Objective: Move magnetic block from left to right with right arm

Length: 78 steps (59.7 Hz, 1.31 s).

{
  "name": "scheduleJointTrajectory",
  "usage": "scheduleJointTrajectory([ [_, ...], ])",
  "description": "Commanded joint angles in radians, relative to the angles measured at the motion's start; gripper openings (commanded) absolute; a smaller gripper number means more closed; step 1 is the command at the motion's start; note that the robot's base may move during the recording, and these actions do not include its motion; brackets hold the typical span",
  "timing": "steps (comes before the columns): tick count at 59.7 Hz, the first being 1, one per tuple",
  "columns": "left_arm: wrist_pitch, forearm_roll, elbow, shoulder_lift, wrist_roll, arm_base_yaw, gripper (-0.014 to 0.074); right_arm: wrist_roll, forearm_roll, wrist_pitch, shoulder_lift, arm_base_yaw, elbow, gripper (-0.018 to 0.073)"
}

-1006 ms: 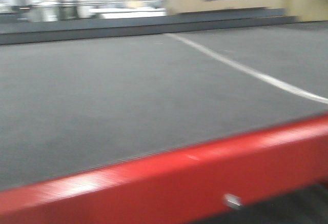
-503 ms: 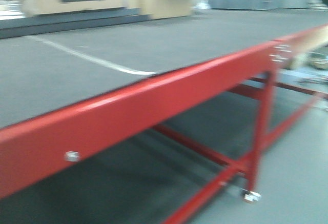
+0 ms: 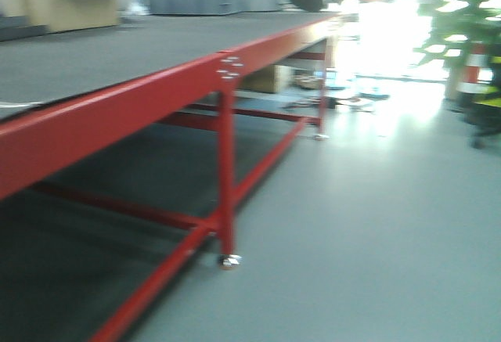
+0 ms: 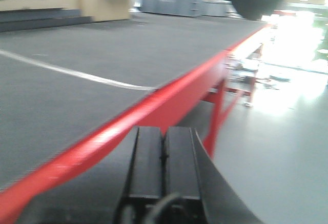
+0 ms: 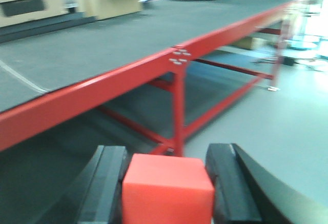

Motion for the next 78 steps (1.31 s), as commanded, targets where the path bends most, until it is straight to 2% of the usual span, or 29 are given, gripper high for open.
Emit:
scheduleJointTrajectory([
  [1,-0.091,0.0,0.008,-0.015,-0.007,0.001,-0.0116,-0.009,-0.023,-0.081,0.017,-0.003,-0.026,0.0229],
  [62,-0.091,0.0,0.008,-0.015,-0.007,-0.005,-0.0116,-0.009,-0.023,-0.081,0.017,-0.003,-0.026,0.0229],
  [78,-0.091,0.0,0.008,-0.015,-0.007,-0.085,-0.0116,-0.009,-0.023,-0.081,0.022,-0.004,-0.026,0.0229],
])
